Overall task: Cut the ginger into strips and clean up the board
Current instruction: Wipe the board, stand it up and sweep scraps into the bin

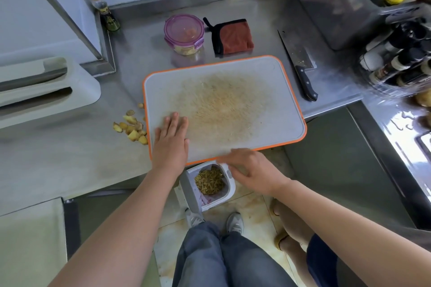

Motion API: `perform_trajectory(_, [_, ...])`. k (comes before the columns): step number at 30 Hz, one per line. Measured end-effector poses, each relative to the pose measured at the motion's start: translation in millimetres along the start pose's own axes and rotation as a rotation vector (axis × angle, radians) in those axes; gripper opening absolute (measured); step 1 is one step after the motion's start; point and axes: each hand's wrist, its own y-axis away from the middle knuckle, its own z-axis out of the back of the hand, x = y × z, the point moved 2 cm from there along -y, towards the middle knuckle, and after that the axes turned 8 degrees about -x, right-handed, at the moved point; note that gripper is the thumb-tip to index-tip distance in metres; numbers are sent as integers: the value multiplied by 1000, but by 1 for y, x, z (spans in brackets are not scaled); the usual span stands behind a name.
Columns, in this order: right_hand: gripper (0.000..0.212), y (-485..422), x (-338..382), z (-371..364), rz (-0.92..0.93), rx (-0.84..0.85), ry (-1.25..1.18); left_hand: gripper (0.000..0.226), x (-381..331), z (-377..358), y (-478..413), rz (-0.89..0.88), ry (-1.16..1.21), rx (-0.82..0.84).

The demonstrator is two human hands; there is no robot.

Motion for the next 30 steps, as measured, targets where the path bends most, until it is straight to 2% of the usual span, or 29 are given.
perform_trajectory(3, [46,-6,0,2,-63,-46,29,57,-1,-1,0,5,-42,-11])
perform_trajectory(6, [37,-11,3,2,-36,-30,37,57,-3,0,-1,17,-62,-26])
perform_trajectory(9, [45,-17,3,2,-86,-84,52,57,-3,2,-2,10,-61,-59])
perform_trajectory(12, [41,-19,8,1,-69,-16,21,57,-3,6,-1,-4,-57,-74])
perform_trajectory(16, [44,-30,3,9,-145,-100,-14,55,-2,10,-5,-22,-82,-47])
perform_trajectory(19, [30,-39,-6,18,-253,16,-55,48,-2,14,-12,-30,-102,-94])
perform_trajectory(24, [25,-74,-28,59,-336,-131,-50,32,-10,23,-29,4,-134,-142])
perform_trajectory(27, [28,-108,-51,80,-365,-104,0,43,-16,24,-42,71,-117,-126])
perform_trajectory(30, [27,-144,-69,100,-344,-102,104,52,-24,27,-55,132,-119,-31])
